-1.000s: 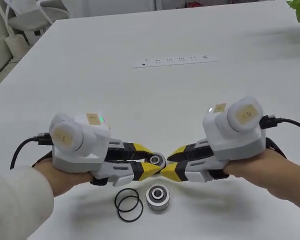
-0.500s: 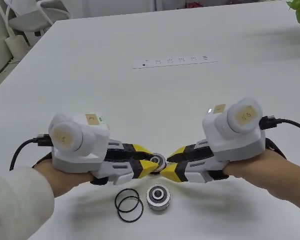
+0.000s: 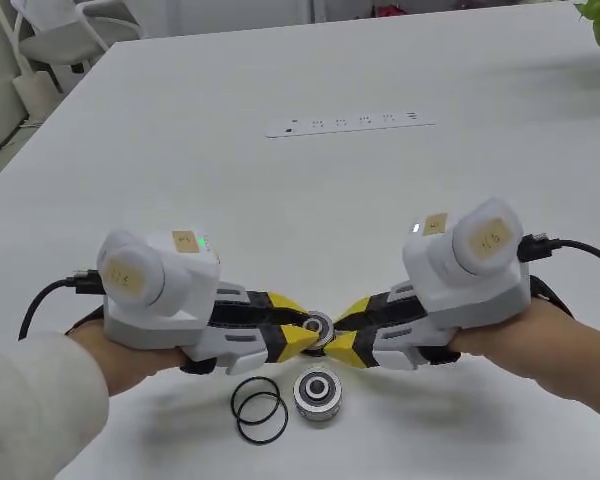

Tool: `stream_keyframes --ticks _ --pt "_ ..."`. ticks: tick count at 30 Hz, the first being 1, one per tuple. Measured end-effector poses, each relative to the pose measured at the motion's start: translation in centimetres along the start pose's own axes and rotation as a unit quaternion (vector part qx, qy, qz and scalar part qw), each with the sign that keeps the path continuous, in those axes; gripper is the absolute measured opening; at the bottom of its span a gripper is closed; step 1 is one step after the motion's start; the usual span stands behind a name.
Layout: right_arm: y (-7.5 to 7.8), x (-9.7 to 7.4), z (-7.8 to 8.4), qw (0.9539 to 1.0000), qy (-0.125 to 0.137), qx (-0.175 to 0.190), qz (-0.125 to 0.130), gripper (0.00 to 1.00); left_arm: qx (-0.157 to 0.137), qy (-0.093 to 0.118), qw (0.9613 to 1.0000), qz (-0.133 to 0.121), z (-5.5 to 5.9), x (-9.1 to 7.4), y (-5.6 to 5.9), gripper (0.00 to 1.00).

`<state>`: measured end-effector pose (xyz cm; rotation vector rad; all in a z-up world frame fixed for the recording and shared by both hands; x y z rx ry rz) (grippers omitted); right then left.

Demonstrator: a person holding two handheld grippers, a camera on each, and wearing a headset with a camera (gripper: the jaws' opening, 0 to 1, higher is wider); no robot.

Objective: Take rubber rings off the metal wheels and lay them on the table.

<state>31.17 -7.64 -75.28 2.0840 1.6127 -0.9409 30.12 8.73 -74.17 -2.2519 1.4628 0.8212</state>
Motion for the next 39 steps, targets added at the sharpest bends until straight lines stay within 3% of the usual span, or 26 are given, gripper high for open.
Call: stream_keyframes --ticks 14,21,27,32,35,39 --pt "0.0 -0.1 0.0 0.9999 -0.008 -0.01 0.002 0.08 -0.003 0.003 1.0 -0.004 0.0 0.0 0.1 0.14" --pt "0.2 -0.1 0.0 0.9999 -0.012 0.006 0.006 0.01 -0.004 0.004 1.0 -0.006 0.1 0.0 0.1 0.14" --pt "0.7 -0.4 0.1 0.9985 -0.011 0.052 0.006 0.0 0.001 0.004 1.0 -0.008 0.1 0.0 0.2 0.14" --pt "0.7 -0.4 0.1 0.9977 -0.008 0.068 0.004 0.0 0.002 0.003 1.0 -0.009 0.1 0.0 0.2 0.14" --pt "0.9 -0.6 0.1 0.9946 0.004 0.104 -0.005 0.0 0.002 0.003 1.0 -0.008 0.1 -0.1 0.2 0.14" --pt "1.1 -0.8 0.1 0.9926 0.011 0.12 -0.006 0.0 0.002 0.003 1.0 -0.008 0.1 -0.1 0.3 0.14"
Point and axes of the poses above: the centre of the closed fingertips' face, and the gripper's own axes: x roughly forward along the fingers, y roughly to its right, z roughly out of its underside, the point moved 10 cm from there along -x, roughly backward along the fingers, and after that the axes turned 9 degrees about -y, right-handed, at the moved point
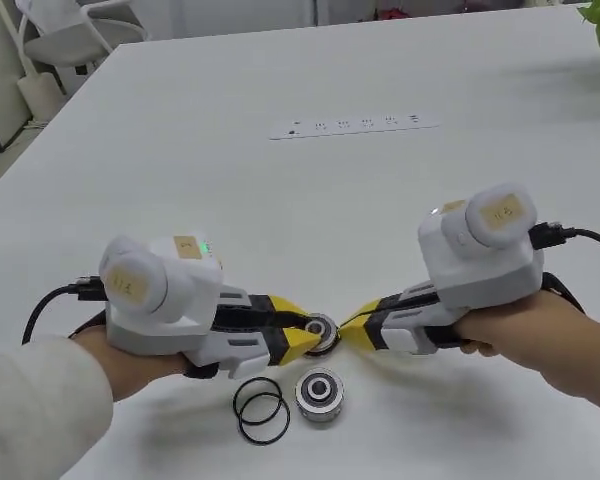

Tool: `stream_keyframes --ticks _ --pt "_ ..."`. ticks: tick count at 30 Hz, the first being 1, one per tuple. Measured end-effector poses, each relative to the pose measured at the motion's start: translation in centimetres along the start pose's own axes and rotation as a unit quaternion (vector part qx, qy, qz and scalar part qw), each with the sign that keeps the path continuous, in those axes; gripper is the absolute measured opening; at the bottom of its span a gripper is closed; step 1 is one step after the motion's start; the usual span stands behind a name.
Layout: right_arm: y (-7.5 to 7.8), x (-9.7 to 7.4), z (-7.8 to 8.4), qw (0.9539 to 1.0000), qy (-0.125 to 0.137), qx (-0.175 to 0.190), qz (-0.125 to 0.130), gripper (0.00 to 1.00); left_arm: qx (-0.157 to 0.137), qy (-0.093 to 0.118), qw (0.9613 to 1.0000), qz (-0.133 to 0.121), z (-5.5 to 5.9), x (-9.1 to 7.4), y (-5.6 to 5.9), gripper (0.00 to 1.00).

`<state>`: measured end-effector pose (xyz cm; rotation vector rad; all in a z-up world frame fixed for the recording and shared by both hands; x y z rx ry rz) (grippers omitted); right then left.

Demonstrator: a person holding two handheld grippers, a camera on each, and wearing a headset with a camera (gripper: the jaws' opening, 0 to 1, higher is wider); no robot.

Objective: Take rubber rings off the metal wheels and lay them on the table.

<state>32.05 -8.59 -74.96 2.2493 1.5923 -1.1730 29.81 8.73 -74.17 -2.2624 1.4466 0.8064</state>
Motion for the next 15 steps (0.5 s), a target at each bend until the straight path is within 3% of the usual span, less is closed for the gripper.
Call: stream_keyframes --ticks 6,15 --pt "-0.2 -0.2 -0.2 0.9996 0.012 0.023 -0.01 0.0 0.002 -0.001 1.0 0.0 0.0 0.0 0.0 0.14" --pt "-1.1 -0.2 -0.5 0.9999 0.008 0.009 -0.007 0.0 0.008 0.0 1.0 -0.004 0.0 0.0 0.2 0.13"
Point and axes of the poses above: the centre of the closed fingertips' face, and the gripper's own axes: x roughly forward along the fingers, y roughly to its right, z roughly out of its underside, the point moved 10 cm from there along -x, roughly backward along the fingers, and after that the axes turned 9 degrees about -y, right-handed, at the moved point
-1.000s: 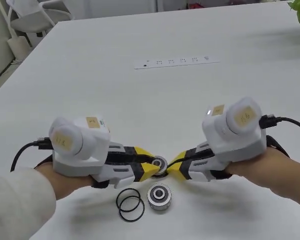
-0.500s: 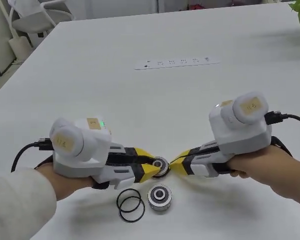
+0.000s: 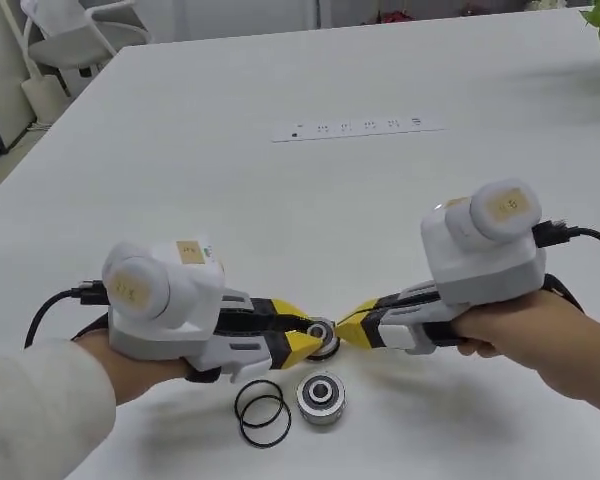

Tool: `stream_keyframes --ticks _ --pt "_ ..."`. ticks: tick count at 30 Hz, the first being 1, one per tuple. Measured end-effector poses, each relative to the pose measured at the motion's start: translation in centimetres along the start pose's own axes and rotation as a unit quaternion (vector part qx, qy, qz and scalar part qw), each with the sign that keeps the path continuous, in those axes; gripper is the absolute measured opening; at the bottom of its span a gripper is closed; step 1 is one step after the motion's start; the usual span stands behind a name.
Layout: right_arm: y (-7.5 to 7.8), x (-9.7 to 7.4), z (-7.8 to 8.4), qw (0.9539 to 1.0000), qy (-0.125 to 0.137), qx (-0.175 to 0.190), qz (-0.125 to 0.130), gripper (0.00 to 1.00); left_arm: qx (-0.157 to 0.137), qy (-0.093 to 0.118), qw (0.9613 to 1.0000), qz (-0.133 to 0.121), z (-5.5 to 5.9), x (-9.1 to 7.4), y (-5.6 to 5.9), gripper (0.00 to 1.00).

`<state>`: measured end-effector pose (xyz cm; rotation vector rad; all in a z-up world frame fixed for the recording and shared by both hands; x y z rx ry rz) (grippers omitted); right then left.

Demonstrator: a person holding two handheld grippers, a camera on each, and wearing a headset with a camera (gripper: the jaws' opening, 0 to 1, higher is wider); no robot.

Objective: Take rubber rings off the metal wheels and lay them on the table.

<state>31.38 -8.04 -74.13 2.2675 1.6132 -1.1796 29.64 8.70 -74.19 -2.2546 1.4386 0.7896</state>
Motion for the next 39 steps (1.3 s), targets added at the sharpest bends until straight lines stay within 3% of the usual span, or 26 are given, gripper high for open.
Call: stream_keyframes --ticks 39 --pt "-0.25 0.09 -0.45 0.9998 0.011 -0.007 -0.016 0.0 0.002 0.005 1.0 -0.003 0.1 -0.01 0.01 0.14"
Point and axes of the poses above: the centre of the closed fingertips' face, and the gripper's own axes: x roughly forward along the fingers, y roughly to its right, z roughly out of its underside, the point moved 10 cm from there along -x, roughly backward along the fingers, and after that the axes turned 9 degrees about -y, right-handed, at the moved point
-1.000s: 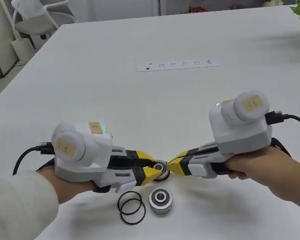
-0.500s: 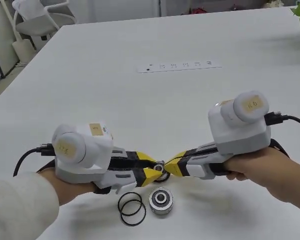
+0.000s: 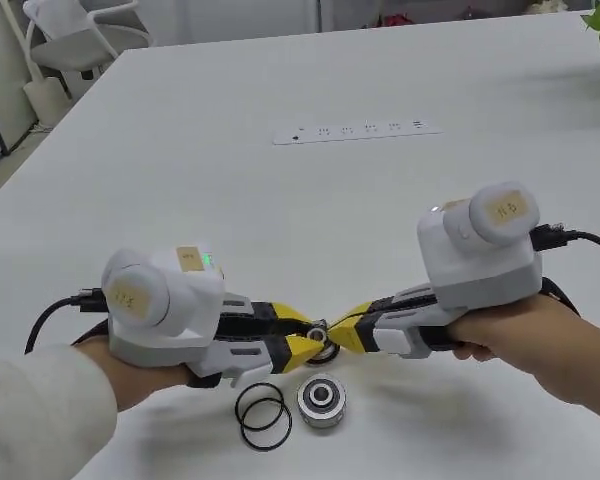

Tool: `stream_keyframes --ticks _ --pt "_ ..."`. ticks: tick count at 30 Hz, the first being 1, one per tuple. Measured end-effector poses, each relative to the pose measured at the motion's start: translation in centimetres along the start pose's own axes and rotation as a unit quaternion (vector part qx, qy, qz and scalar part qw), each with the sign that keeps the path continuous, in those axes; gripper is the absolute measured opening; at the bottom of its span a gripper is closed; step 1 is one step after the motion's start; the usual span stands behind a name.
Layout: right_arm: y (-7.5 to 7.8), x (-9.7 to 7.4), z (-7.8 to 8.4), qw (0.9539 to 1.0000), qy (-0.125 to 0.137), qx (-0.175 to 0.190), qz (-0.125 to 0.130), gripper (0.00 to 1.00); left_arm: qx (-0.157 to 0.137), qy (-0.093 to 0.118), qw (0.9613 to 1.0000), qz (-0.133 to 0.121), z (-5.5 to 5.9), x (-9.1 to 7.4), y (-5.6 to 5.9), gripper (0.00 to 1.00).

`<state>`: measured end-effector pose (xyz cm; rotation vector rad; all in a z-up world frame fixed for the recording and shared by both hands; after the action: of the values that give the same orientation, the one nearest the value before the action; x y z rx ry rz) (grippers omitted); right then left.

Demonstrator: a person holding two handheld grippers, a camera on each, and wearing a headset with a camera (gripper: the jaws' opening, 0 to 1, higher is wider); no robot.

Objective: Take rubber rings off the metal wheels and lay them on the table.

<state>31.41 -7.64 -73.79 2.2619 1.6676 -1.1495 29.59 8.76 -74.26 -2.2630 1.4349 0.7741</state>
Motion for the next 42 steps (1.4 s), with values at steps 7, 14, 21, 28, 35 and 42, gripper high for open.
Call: stream_keyframes --ticks 7,14,21,28,35,42 --pt "-0.1 0.0 -0.1 1.0 0.002 0.001 -0.003 0.0 0.001 0.001 1.0 0.0 0.0 0.0 0.0 0.14" --pt "-0.1 0.0 -0.1 1.0 0.004 0.001 -0.006 0.0 0.0 0.002 1.0 -0.001 0.1 0.0 0.0 0.14" --pt "-0.2 0.0 -0.1 0.9999 0.006 0.0 -0.011 0.0 -0.003 0.002 1.0 -0.002 0.1 0.0 0.0 0.14" --pt "-0.1 -0.2 -0.3 0.9998 0.015 0.004 -0.01 0.0 -0.001 0.0 1.0 -0.003 0.1 0.0 0.0 0.14" --pt "0.1 -0.2 0.0 0.9997 0.009 0.017 -0.013 0.0 -0.003 -0.025 0.9997 0.001 -0.3 -0.7 0.1 0.15" --pt "0.1 -0.2 0.1 0.9996 0.008 0.025 -0.014 0.0 0.01 -0.03 0.9995 0.007 -0.4 -1.8 0.6 0.23"
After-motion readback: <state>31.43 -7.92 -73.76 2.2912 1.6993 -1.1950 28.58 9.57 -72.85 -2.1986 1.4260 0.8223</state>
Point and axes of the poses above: the centre of the closed fingertips' face, and the gripper's own axes: x roughly forward along the fingers, y roughly to its right, z roughly out of its underside, the point moved 10 cm from there along -x, roughly backward along the fingers, and after that the axes turned 9 degrees about -y, right-handed, at the moved point
